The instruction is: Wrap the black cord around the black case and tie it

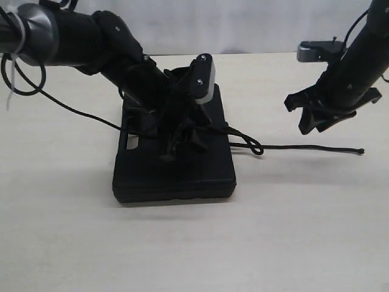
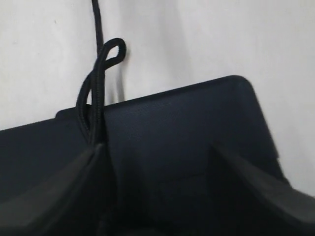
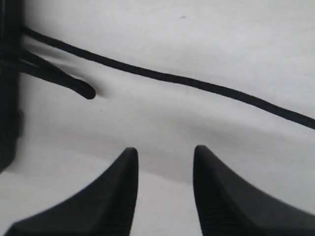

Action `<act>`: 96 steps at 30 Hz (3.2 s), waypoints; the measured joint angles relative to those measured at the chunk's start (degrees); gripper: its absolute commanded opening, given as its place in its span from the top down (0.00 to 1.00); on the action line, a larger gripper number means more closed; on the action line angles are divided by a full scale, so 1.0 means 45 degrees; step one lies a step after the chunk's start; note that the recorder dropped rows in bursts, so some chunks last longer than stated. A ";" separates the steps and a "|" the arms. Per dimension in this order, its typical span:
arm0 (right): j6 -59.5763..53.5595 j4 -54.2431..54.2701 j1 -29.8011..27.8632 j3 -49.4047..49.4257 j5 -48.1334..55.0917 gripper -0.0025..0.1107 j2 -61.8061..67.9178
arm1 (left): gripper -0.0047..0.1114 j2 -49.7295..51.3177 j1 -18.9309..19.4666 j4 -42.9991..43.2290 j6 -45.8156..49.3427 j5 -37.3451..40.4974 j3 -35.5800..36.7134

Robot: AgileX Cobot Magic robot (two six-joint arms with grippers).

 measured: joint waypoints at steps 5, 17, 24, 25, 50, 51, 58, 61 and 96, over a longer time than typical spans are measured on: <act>-0.0414 -0.1041 0.0119 0.0010 -0.0323 0.64 0.0896 | 0.48 0.0242 -0.0142 0.0388 -0.0044 -0.1979 0.0000; -0.1320 -0.5058 0.0119 0.0010 -0.1853 0.64 0.2338 | 0.48 0.0262 0.0212 0.1510 -0.0570 -0.1775 0.0000; -0.4501 -0.3682 0.0119 0.0010 -0.2606 0.64 0.2363 | 0.48 0.0262 0.0266 0.1510 -0.0570 -0.1480 0.0000; -0.4949 -0.3432 0.0119 0.0010 -0.2606 0.64 0.2372 | 0.48 0.0262 0.0266 0.1510 -0.0570 -0.1480 0.0000; -0.4091 -0.5745 0.0355 -0.0193 -0.2377 0.94 0.3613 | 0.96 0.0741 0.0897 0.3384 -0.1951 -0.1461 -0.0253; -0.3704 -0.6011 0.0379 -0.0193 -0.2398 0.94 0.3613 | 0.96 0.0741 0.1007 0.3528 -0.2288 -0.1461 -0.0275; -0.1292 -0.8041 0.0403 -0.0193 -0.2543 0.94 0.3706 | 0.96 0.0468 0.1667 0.4315 -0.2895 -0.0297 -0.0302; -0.0026 -0.9196 0.0403 -0.0193 -0.2235 0.94 0.3775 | 0.96 0.0426 0.1667 0.4442 -0.2918 -0.0136 -0.0302; 0.0278 0.8427 -0.3324 0.3522 -0.7017 0.58 0.1548 | 0.54 -0.1063 0.1797 0.3595 -0.4875 0.0479 -0.0108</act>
